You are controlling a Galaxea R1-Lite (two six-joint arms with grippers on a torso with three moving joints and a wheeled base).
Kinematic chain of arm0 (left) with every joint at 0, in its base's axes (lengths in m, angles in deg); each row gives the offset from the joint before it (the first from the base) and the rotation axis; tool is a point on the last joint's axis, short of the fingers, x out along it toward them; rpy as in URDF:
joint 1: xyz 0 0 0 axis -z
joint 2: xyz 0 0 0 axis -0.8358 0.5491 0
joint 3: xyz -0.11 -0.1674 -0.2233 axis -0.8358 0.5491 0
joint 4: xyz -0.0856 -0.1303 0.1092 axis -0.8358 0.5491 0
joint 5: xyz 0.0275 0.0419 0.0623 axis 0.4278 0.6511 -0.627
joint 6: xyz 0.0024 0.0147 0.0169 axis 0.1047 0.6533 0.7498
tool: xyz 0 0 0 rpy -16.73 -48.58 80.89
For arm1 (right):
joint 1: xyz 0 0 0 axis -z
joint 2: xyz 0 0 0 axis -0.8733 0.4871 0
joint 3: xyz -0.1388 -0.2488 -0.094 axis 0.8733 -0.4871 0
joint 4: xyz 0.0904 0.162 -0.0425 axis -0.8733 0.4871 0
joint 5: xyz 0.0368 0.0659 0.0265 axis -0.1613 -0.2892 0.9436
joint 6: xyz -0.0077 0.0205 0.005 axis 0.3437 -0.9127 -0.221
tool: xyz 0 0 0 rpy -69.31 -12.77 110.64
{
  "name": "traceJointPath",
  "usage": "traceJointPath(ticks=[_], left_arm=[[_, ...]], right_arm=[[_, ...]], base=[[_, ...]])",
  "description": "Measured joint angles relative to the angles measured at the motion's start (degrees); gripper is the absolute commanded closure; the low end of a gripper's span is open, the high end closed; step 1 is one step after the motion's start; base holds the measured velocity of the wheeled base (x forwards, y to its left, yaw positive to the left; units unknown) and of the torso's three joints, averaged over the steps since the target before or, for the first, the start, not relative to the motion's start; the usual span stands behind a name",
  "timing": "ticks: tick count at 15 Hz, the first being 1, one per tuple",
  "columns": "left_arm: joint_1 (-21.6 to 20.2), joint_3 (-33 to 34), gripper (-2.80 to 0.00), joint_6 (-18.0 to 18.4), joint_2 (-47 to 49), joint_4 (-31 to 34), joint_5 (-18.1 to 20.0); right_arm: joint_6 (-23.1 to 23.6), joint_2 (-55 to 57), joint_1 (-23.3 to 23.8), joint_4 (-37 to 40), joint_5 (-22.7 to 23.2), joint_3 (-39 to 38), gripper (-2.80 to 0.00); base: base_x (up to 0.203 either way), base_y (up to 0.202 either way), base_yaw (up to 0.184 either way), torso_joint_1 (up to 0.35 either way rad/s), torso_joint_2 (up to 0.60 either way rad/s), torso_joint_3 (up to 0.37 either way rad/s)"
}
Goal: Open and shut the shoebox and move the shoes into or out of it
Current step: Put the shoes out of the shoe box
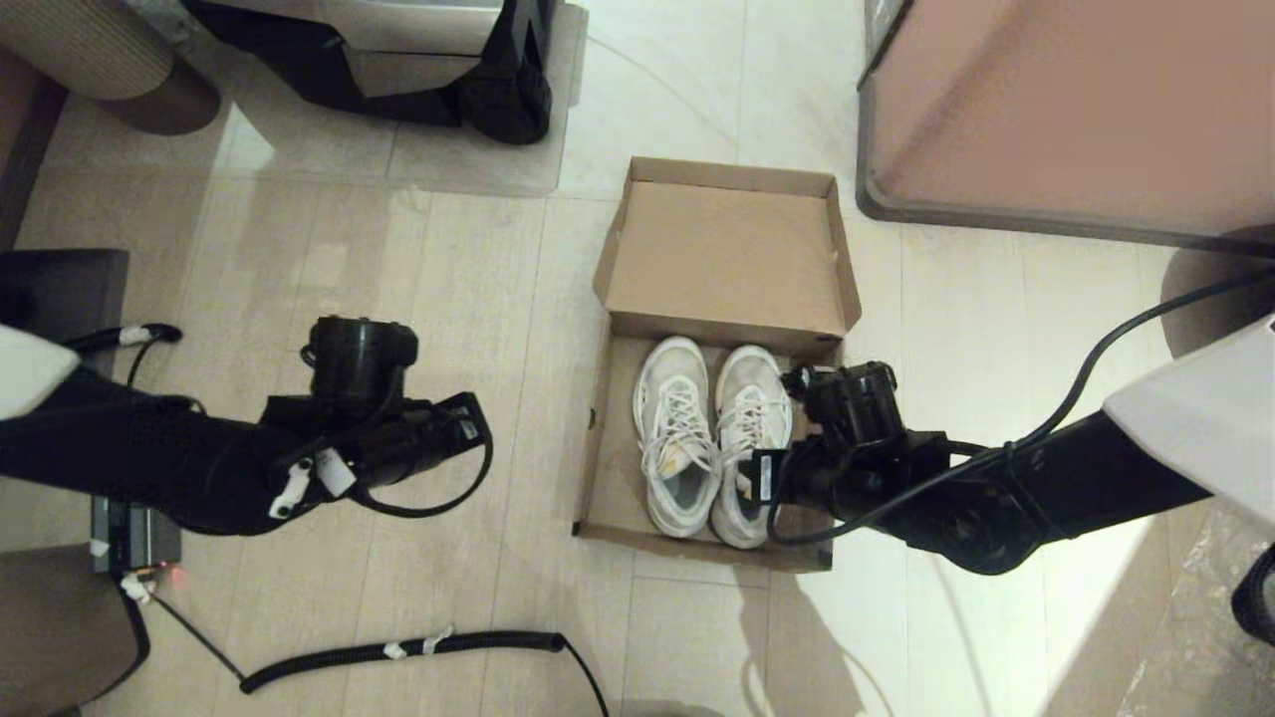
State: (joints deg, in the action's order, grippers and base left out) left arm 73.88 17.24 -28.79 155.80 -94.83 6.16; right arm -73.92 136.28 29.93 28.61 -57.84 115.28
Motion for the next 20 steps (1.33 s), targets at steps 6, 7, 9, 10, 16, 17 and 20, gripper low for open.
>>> traceJointPath(ticks=[6, 7, 9, 10, 16, 17, 20], left_arm=[[-4.3, 6.2, 0.0, 5.2, -5.6, -6.3, 0.7], [-4.4, 7.2, 0.0, 5.4, -6.4, -6.3, 0.7], [-4.5, 9.3, 0.0, 5.5, -7.6, -6.4, 0.8], [-4.5, 9.8, 0.0, 5.5, -8.0, -6.5, 0.8], [-4.8, 11.4, 0.0, 5.5, -8.9, -6.6, 0.6], [-5.0, 11.5, 0.0, 5.4, -8.9, -6.7, 0.6], [-6.1, 11.9, 0.0, 5.4, -9.3, -6.7, 0.6]], right_arm=[[0.0, 7.7, -1.5, 3.5, -7.3, 8.7, -2.8], [-0.1, 9.2, -1.8, 4.2, -8.2, 10.9, -2.8], [-0.1, 11.8, -2.2, 5.1, -8.7, 14.6, -2.8], [0.0, 12.8, -2.2, 5.2, -8.7, 15.6, -2.8], [0.4, 17.4, -2.9, 5.2, -8.5, 19.8, -2.8], [0.4, 18.3, -3.0, 5.2, -8.5, 20.5, -2.8], [1.1, 21.0, -3.0, 5.5, -8.7, 23.6, -2.8]], base=[[0.0, 0.0, 0.0, 0.0, 0.0, 0.0], [0.0, 0.0, 0.0, 0.0, 0.0, 0.0], [0.0, 0.0, 0.0, 0.0, 0.0, 0.0], [0.0, 0.0, 0.0, 0.0, 0.0, 0.0], [0.0, 0.0, 0.0, 0.0, 0.0, 0.0], [0.0, 0.0, 0.0, 0.0, 0.0, 0.0], [0.0, 0.0, 0.0, 0.0, 0.0, 0.0]])
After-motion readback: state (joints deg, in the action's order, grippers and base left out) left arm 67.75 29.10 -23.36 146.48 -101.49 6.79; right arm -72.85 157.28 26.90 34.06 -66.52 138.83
